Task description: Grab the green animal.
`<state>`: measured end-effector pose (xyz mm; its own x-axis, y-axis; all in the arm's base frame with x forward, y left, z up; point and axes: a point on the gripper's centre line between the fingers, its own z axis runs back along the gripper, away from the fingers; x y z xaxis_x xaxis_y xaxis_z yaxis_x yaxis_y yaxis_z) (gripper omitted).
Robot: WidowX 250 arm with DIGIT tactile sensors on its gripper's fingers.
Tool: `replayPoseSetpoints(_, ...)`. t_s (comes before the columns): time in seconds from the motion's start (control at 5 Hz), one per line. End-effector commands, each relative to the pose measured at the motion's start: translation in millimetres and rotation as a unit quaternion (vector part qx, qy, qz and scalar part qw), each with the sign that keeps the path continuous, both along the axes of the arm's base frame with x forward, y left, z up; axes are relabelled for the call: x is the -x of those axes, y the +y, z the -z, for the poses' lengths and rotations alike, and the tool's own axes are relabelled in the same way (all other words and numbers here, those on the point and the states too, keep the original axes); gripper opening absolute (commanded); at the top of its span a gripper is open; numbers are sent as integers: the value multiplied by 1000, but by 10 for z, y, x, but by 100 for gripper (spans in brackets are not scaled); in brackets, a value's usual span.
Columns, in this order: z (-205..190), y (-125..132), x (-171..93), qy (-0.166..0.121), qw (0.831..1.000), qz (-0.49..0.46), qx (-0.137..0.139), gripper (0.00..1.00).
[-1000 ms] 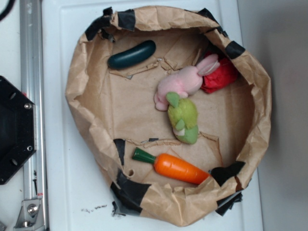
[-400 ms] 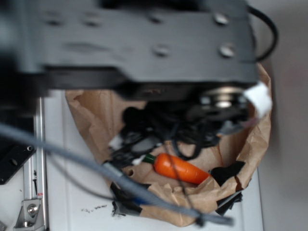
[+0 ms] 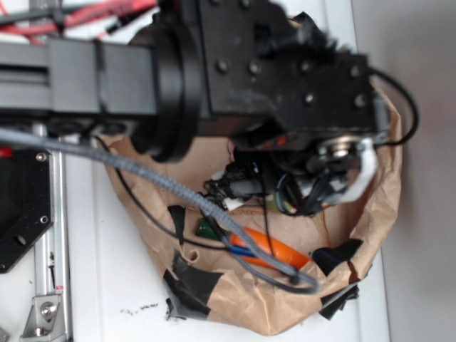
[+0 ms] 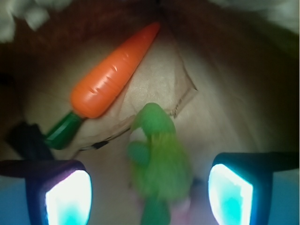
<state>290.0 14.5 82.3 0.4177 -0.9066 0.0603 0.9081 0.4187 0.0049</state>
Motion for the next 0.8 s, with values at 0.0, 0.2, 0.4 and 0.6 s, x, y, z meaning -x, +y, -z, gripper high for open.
replayPoseSetpoints(0.0,473,-316,23,-12,982,172,-72,97)
replayPoseSetpoints(0.2,272,-276,36,-8,989,137,-54,0)
replayPoseSetpoints(0.4,-233,-146,27,-59,997,37,-30,0)
replayPoseSetpoints(0.6,-734,1,34,-51,992,-86,-75,0)
